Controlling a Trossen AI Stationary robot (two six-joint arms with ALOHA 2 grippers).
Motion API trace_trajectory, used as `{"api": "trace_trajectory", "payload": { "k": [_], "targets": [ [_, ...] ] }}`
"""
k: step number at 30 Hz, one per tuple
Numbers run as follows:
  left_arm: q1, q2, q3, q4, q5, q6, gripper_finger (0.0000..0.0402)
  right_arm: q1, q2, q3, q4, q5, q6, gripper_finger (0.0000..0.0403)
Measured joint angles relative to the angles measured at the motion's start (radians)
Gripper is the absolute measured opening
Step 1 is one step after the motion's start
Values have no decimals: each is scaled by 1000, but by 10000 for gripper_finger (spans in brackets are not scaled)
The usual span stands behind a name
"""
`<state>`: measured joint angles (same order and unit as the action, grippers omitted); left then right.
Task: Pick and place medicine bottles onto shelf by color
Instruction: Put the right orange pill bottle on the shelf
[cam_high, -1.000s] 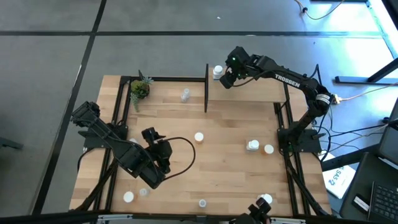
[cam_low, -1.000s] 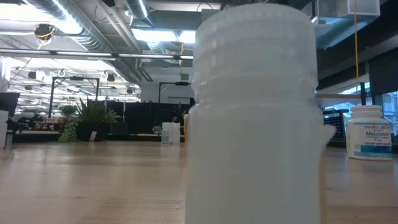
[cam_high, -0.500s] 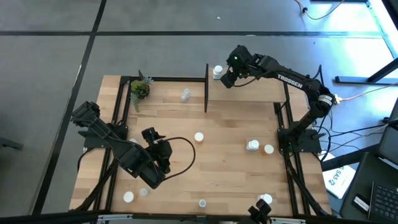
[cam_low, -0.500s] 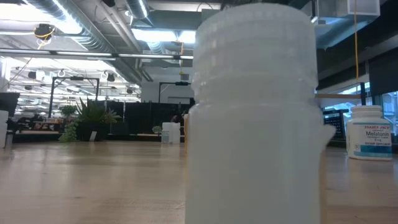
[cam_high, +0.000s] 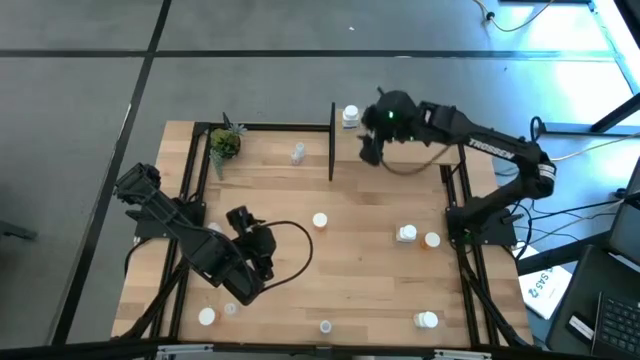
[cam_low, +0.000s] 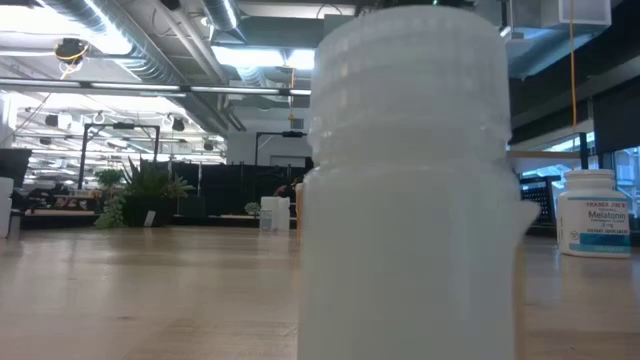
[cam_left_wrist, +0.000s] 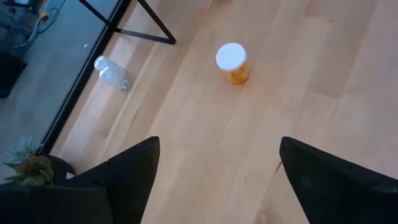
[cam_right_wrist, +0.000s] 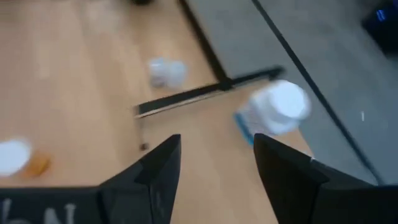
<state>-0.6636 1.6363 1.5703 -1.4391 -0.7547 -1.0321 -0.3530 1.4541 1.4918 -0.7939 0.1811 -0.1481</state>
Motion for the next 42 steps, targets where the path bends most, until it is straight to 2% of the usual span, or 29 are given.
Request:
{"api": "trace_trajectory", "payload": {
  "k": [3, 12, 20, 25, 31, 35, 39, 42],
  "targets": [
    [-16, 0, 0, 0, -1, -19, 327, 110, -10, 0, -31, 9, -62, 205],
    [-92, 0, 0, -1, -52, -62, 327, 382, -18, -26, -132, 9, -89, 204],
    [-117, 0, -20, 52, -89, -60, 327, 566, -24, -122, -145, 19, 102, 204],
    [-117, 0, -94, 108, -91, -58, 327, 691, -24, -155, -148, 153, 202, 204],
    [-101, 0, -198, 290, -94, 23, 327, 805, -24, -156, -182, 267, 316, 204],
    [-83, 0, -243, 379, -98, 82, 327, 856, -24, -156, -273, 358, 389, 204],
    [-48, 0, -289, 471, -112, 152, 327, 882, -24, -156, -417, 490, 537, 204],
    [-20, 0, -317, 547, -128, 216, 327, 888, -24, -156, -450, 517, 615, 204]
  ]
}}
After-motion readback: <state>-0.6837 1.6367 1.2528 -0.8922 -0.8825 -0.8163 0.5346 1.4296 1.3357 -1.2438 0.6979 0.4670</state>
